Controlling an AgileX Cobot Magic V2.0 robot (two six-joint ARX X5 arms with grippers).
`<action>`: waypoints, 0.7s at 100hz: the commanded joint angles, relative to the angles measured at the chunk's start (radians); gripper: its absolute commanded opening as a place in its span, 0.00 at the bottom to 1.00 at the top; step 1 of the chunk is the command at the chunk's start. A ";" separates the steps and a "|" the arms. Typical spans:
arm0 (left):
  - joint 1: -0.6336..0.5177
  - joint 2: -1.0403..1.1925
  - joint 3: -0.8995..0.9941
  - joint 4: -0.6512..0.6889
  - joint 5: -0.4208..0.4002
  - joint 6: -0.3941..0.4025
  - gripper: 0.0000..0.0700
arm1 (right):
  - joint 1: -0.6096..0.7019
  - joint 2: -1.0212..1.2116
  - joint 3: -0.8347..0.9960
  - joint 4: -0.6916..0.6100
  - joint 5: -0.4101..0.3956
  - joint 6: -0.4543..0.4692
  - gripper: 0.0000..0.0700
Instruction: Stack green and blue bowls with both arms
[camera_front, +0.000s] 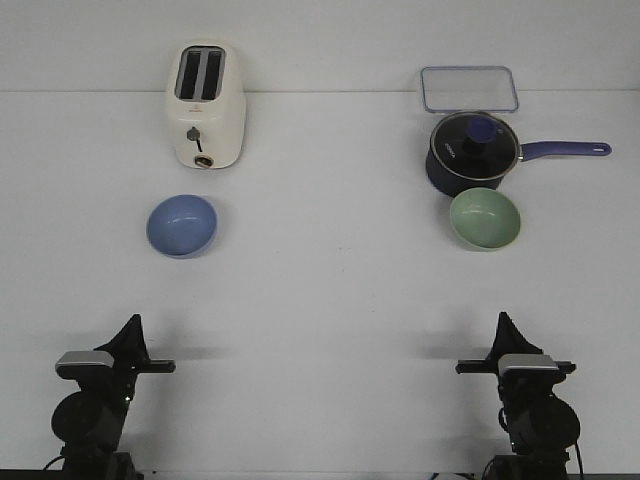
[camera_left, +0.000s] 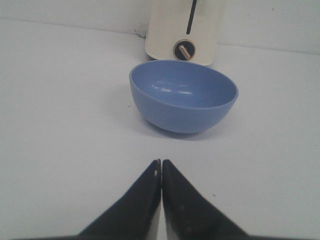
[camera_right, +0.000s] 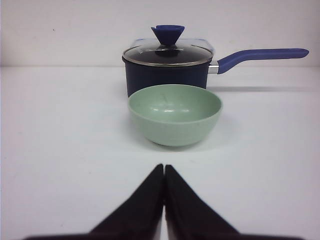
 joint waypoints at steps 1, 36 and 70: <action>-0.002 -0.002 -0.019 0.010 0.000 0.016 0.02 | 0.000 -0.001 -0.002 0.014 0.000 0.009 0.00; -0.002 -0.002 -0.019 0.010 0.000 0.016 0.02 | 0.000 -0.001 -0.002 0.010 -0.034 0.126 0.00; -0.002 -0.002 -0.019 0.010 0.000 0.016 0.02 | 0.000 -0.001 0.004 0.014 0.032 0.505 0.00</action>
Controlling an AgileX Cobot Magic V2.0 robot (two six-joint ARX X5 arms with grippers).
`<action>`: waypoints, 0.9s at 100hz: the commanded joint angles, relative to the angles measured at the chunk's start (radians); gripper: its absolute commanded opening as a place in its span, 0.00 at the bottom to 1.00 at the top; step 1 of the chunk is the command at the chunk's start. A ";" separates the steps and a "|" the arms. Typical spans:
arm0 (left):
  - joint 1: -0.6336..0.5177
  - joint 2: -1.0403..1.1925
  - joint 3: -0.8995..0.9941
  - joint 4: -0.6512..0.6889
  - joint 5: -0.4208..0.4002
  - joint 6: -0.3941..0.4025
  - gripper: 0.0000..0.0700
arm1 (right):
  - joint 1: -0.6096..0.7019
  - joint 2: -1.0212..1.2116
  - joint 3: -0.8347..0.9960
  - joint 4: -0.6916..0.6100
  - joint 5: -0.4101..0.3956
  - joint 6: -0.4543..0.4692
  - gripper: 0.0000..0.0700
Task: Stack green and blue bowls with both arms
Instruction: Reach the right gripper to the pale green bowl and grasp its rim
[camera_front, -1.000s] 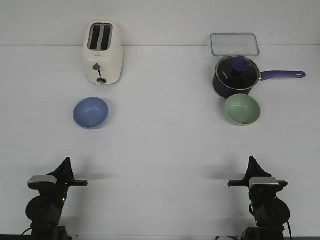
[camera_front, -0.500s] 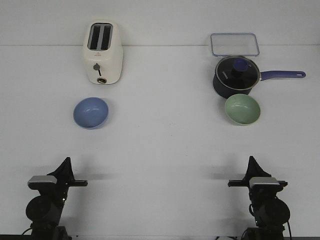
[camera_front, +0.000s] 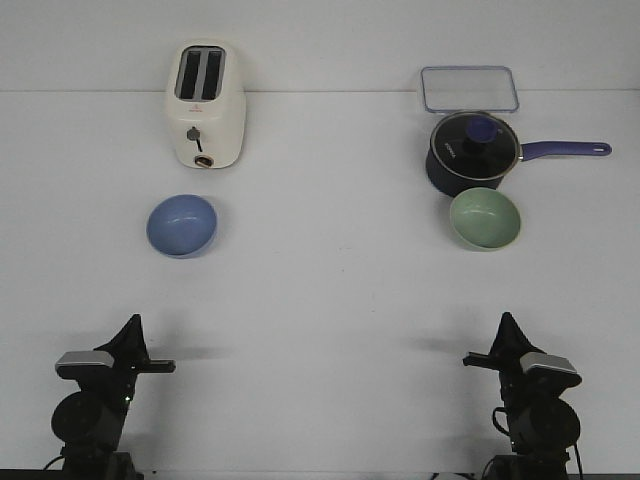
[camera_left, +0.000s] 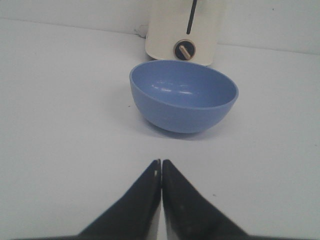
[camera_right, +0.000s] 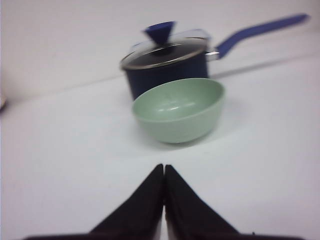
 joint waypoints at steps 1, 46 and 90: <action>-0.002 -0.002 -0.019 0.010 0.000 0.016 0.02 | 0.000 -0.001 0.006 0.013 0.003 0.181 0.00; -0.002 -0.002 -0.019 0.010 0.000 0.016 0.02 | 0.000 0.110 0.271 -0.146 -0.006 0.308 0.00; -0.002 -0.002 -0.019 0.010 0.000 0.016 0.02 | 0.000 0.591 0.866 -0.444 -0.006 -0.020 0.01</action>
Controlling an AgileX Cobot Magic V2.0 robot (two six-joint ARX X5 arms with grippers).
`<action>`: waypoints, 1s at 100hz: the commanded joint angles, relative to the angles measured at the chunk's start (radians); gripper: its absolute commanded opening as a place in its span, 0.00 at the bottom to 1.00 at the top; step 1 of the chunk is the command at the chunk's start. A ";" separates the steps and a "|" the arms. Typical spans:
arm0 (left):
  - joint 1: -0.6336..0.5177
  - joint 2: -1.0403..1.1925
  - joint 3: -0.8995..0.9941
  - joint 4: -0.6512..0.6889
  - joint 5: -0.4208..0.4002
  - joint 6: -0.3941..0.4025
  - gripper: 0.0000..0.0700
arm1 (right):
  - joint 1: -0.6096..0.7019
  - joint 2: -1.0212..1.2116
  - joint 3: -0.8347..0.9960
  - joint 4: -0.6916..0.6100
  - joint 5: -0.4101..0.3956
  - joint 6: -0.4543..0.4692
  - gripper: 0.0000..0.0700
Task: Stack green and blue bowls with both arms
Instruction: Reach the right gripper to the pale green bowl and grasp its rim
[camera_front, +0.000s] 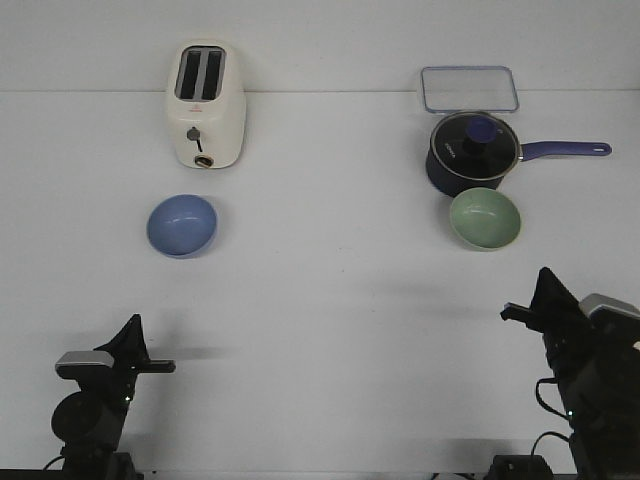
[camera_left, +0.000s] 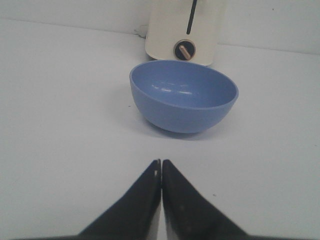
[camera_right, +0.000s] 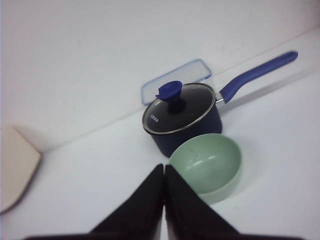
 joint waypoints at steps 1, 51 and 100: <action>-0.002 -0.002 -0.019 0.010 0.000 0.016 0.02 | 0.000 0.065 0.067 -0.046 -0.002 -0.073 0.03; -0.002 -0.002 -0.019 0.010 0.000 0.016 0.02 | -0.092 0.607 0.323 -0.185 0.008 -0.106 0.74; -0.002 -0.002 -0.019 0.010 0.000 0.016 0.02 | -0.179 1.073 0.526 -0.201 -0.077 -0.212 0.64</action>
